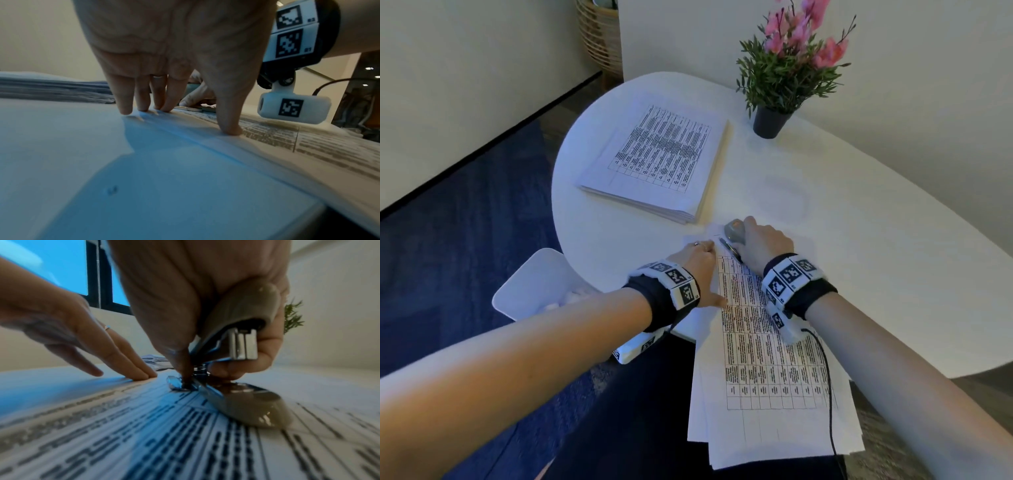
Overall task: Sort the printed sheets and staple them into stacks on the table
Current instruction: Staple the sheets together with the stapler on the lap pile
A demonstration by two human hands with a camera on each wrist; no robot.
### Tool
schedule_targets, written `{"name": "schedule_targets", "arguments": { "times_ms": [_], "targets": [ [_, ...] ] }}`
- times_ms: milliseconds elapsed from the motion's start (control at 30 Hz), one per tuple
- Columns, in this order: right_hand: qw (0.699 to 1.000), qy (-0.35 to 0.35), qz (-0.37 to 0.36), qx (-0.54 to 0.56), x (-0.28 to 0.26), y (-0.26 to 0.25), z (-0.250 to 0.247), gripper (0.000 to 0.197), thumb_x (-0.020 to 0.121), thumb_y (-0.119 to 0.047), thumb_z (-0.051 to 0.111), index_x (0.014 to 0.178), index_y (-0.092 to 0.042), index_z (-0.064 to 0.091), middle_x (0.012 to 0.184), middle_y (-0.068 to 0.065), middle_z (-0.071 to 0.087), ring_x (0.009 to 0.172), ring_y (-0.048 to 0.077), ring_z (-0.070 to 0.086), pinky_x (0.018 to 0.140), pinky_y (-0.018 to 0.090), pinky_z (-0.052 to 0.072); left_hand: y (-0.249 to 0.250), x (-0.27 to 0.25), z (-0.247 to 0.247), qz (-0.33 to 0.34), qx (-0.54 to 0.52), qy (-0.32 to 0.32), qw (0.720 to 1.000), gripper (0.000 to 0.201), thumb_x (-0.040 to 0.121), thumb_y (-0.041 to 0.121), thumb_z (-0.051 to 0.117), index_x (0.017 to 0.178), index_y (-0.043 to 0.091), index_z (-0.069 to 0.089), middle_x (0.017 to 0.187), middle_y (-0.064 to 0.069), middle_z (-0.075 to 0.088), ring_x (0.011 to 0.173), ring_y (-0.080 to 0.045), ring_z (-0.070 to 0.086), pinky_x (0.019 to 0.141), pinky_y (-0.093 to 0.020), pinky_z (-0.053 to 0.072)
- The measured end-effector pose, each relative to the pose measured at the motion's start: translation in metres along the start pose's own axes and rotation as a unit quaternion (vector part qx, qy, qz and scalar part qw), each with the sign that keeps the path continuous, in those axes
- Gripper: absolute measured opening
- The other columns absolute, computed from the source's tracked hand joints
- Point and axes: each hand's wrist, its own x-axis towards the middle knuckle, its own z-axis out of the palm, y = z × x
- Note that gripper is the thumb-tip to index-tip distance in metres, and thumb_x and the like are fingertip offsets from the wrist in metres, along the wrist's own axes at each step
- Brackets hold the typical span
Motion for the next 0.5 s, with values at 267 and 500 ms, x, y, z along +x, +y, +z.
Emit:
{"name": "schedule_targets", "arguments": {
  "times_ms": [267, 500],
  "targets": [
    [0.983, 0.004, 0.136, 0.124, 0.010, -0.031, 0.004, 0.027, 0.093, -0.019, 0.052, 0.116, -0.005, 0.046, 0.115, 0.014, 0.061, 0.102, 0.032, 0.059, 0.070, 0.034, 0.038, 0.000, 0.004, -0.001, 0.002, -0.001, 0.016, 1.000, 0.089, 0.072, 0.062, 0.069, 0.134, 0.002, 0.048, 0.149, -0.006, 0.032, 0.134, -0.022, 0.034, 0.109, -0.035, 0.034],
    [0.999, 0.035, 0.035, 0.002, 0.012, -0.023, 0.001, 0.032, 0.095, -0.020, 0.049, 0.123, -0.006, 0.041, 0.115, 0.015, 0.061, 0.098, 0.033, 0.060, 0.067, 0.034, 0.036, 0.000, 0.007, -0.002, -0.008, -0.007, 0.012, 1.000, 0.094, 0.065, 0.065, 0.072, 0.132, 0.003, 0.048, 0.141, -0.004, 0.041, 0.123, -0.021, 0.046, 0.101, -0.035, 0.043]
  ]
}}
